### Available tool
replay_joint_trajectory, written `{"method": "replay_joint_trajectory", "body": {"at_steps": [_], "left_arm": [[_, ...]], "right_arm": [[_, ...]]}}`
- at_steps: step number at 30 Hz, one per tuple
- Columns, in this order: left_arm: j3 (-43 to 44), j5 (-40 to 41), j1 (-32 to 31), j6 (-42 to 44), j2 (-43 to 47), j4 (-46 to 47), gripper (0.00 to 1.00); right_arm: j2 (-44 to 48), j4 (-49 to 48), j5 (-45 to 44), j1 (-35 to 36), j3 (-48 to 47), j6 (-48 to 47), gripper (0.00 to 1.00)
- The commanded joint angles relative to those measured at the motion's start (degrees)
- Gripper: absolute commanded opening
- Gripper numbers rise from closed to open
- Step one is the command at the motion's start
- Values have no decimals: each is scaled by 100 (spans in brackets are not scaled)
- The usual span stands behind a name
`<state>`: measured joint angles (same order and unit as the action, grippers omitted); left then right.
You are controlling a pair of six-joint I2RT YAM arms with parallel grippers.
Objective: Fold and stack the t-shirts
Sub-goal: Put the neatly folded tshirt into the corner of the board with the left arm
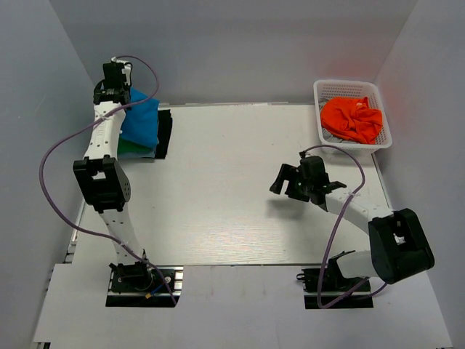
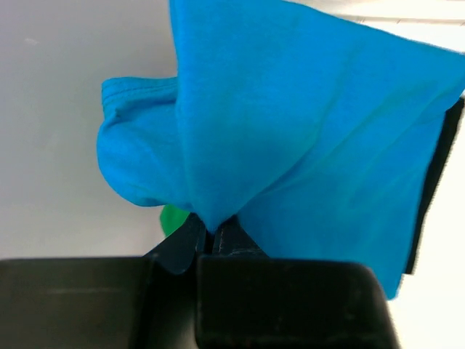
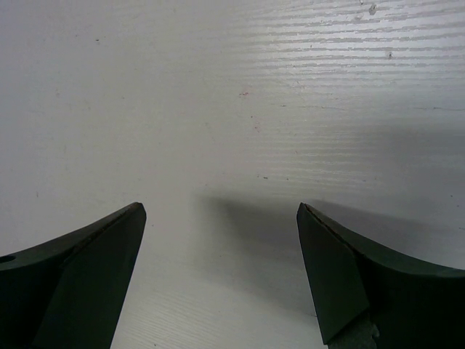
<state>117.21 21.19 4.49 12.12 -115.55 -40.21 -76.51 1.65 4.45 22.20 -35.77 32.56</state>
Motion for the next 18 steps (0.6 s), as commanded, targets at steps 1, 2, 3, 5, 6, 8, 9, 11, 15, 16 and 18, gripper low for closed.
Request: {"method": "replay_joint_trajectory", "body": {"at_steps": [1, 2, 3, 5, 6, 8, 9, 11, 15, 16, 18], "left_arm": [[180, -37, 131, 80, -55, 215, 0], [180, -36, 192, 80, -108, 276, 0], [232, 34, 253, 80, -161, 276, 0], [232, 96, 315, 80, -249, 346, 0], [232, 96, 376, 132, -301, 408, 0], [171, 96, 438, 133, -363, 460, 0], [171, 96, 439, 133, -468, 461, 0], [241, 157, 509, 185, -530, 461, 36], [294, 516, 640, 185, -749, 461, 42], [294, 518, 641, 185, -750, 461, 44], [294, 518, 711, 133, -750, 461, 66]], "right_arm": [[-118, 99, -93, 4, -334, -109, 90], [-145, 90, -76, 21, -395, -118, 90], [-154, 99, -67, 13, -422, -135, 90], [-224, 107, -58, 4, -448, -118, 90], [-267, 107, -49, 21, -466, -127, 90], [-338, 125, -49, 22, -501, -118, 90], [-373, 151, -32, 22, -527, -118, 90], [-400, 230, -40, 21, -580, -170, 90], [-409, 310, -84, -4, -642, -206, 90], [-409, 336, -84, 13, -651, -214, 90], [-391, 380, -58, 22, -668, -206, 90]]}}
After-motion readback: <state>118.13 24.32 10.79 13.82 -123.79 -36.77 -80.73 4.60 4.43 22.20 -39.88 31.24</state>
